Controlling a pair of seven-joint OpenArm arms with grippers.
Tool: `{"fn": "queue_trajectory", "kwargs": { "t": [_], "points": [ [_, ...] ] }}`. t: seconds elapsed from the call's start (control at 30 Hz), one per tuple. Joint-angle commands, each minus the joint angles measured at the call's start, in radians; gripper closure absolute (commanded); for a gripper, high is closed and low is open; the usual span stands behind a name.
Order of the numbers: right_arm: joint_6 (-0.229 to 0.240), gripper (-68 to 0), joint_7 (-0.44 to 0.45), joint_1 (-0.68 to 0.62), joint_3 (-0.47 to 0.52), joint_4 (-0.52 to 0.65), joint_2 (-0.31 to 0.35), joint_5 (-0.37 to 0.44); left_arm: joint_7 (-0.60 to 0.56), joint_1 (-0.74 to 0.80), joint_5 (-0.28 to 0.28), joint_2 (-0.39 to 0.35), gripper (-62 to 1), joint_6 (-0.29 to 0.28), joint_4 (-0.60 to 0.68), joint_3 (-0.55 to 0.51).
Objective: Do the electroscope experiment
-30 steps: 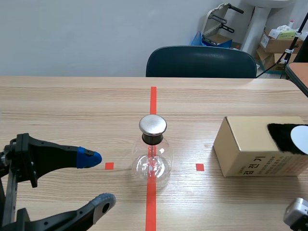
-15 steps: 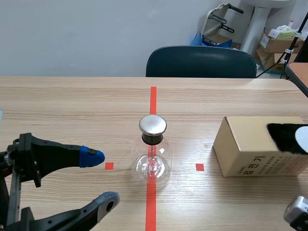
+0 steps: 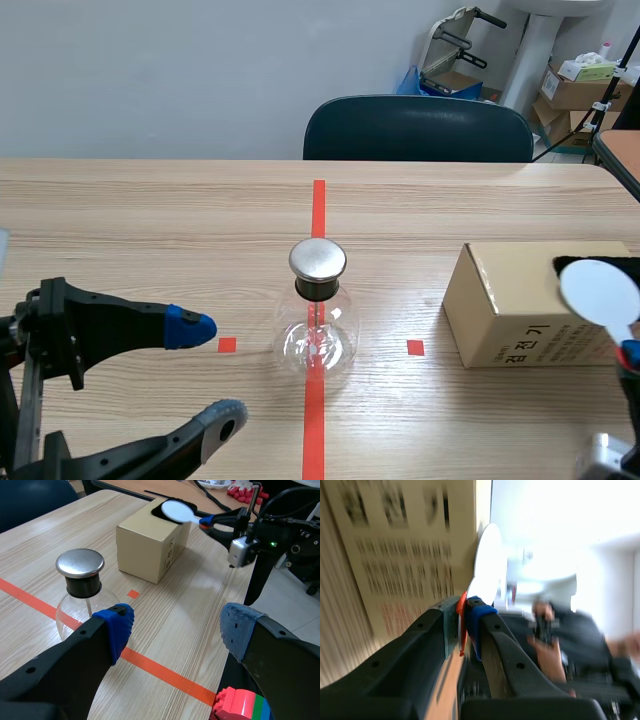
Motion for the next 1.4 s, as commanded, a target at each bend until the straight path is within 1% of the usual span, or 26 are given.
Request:
{"fn": "queue_trajectory", "kwargs": {
  "t": [0.0,0.1,0.13,0.17,0.2,0.33,0.4,0.43,0.53,0.57,0.6,0.67,0.77,0.83,0.87,0.97,1.0,1.03,1.07,1.1,1.2,1.23,1.27,1.3,1.33,1.37],
  "points": [
    [-0.047,-0.8,-0.041,-0.002,0.002,0.011,0.002,0.013,-0.014,0.0,-0.004,-0.001,-39.2,-0.002,0.021,-0.002],
    [-0.046,-0.8,-0.241,-0.002,0.002,0.011,-0.002,0.019,-0.014,0.0,-0.004,-0.001,-39.2,-0.002,0.021,-0.002],
    [-0.044,-0.8,-0.282,-0.002,0.002,0.011,-0.001,0.018,-0.014,0.0,-0.004,-0.001,-39.2,-0.002,0.021,-0.002],
    [-0.044,-0.8,-0.294,-0.002,0.002,0.011,0.0,0.017,-0.014,0.0,-0.004,-0.001,-39.2,-0.001,0.021,-0.002],
    [-0.045,-0.8,-0.278,-0.002,0.002,0.011,0.002,0.015,-0.014,0.0,-0.004,-0.001,-39.2,-0.001,0.021,-0.002],
    [-0.048,-0.8,-0.058,-0.002,0.002,0.015,0.002,0.013,-0.014,0.0,-0.004,0.0,-39.2,-0.001,0.021,-0.002],
    [-0.048,-0.8,-0.04,-0.002,0.002,0.015,0.001,0.015,-0.014,0.0,-0.004,0.0,-39.2,-0.001,0.021,-0.002],
    [-0.048,-0.8,-0.083,-0.002,0.002,0.015,0.001,0.022,-0.014,0.0,-0.004,0.0,-39.2,-0.001,0.021,-0.002],
    [-0.047,-0.8,-0.296,-0.002,0.002,0.015,-0.001,0.024,-0.014,0.0,-0.004,0.0,-39.2,-0.001,0.021,-0.002],
    [-0.047,-0.8,-0.327,-0.002,0.002,0.015,-0.001,0.024,-0.014,0.0,-0.004,0.0,-39.2,-0.001,0.021,-0.002],
    [-0.048,-0.8,-0.328,-0.002,0.002,0.015,0.002,0.023,-0.014,0.0,-0.004,0.0,-39.2,-0.001,0.021,-0.002],
    [-0.048,-0.8,-0.252,-0.002,0.002,0.015,0.002,0.01,-0.015,0.0,-0.004,0.0,-39.2,-0.001,0.021,-0.002],
    [-0.048,-0.8,-0.064,-0.002,0.002,0.016,0.002,0.01,-0.015,0.0,-0.004,0.0,-39.2,-0.001,0.021,-0.002],
    [-0.048,-0.8,-0.036,-0.002,0.002,0.016,0.002,0.014,-0.015,0.0,-0.004,0.0,-39.2,-0.001,0.021,-0.002],
    [-0.048,-0.8,-0.062,-0.002,0.002,0.016,0.002,0.02,-0.015,0.0,-0.004,0.0,-39.2,-0.001,0.021,-0.002],
    [-0.048,-0.8,-0.277,-0.002,0.002,0.016,-0.001,0.028,-0.016,0.0,-0.004,0.0,-39.2,-0.001,0.021,-0.002],
    [-0.048,-0.8,-0.326,-0.002,0.002,0.016,-0.001,0.028,-0.016,0.0,-0.004,0.0,-39.2,-0.001,0.021,-0.002],
    [-0.048,-0.8,-0.35,-0.002,0.002,0.016,0.001,0.027,-0.016,0.0,-0.004,0.0,-39.2,-0.001,0.021,-0.002],
    [-0.048,-0.8,-0.347,-0.002,0.002,0.016,0.002,0.019,-0.016,0.0,-0.004,0.0,-39.2,0.0,0.021,-0.002],
    [-0.048,-0.8,-0.309,-0.002,0.002,0.016,0.002,0.011,-0.018,0.0,-0.004,0.0,-39.2,0.0,0.021,-0.002],
    [-0.048,-0.8,-0.088,-0.002,0.002,0.016,0.002,0.01,-0.018,0.0,-0.004,0.0,-39.2,0.002,0.021,-0.002],
    [-0.048,-0.8,-0.029,-0.002,0.002,0.016,0.002,0.011,-0.018,0.0,-0.004,0.0,-39.2,0.002,0.021,-0.002],
    [-0.048,-0.8,0.001,-0.002,0.002,0.016,0.002,0.013,-0.018,0.0,-0.004,0.0,-39.2,0.002,0.021,-0.002],
    [-0.048,-0.8,0.002,-0.002,0.002,0.016,0.002,0.016,-0.018,0.0,-0.004,0.0,-39.2,0.002,0.021,-0.002],
    [-0.049,-0.8,-0.028,-0.002,0.002,0.016,0.001,0.022,-0.018,0.0,-0.004,0.0,-39.2,0.002,0.021,-0.002],
    [-0.05,-0.8,-0.092,-0.002,0.002,0.016,0.001,0.026,-0.018,0.0,-0.004,0.0,-39.2,0.002,0.021,-0.002]
  ]
}}
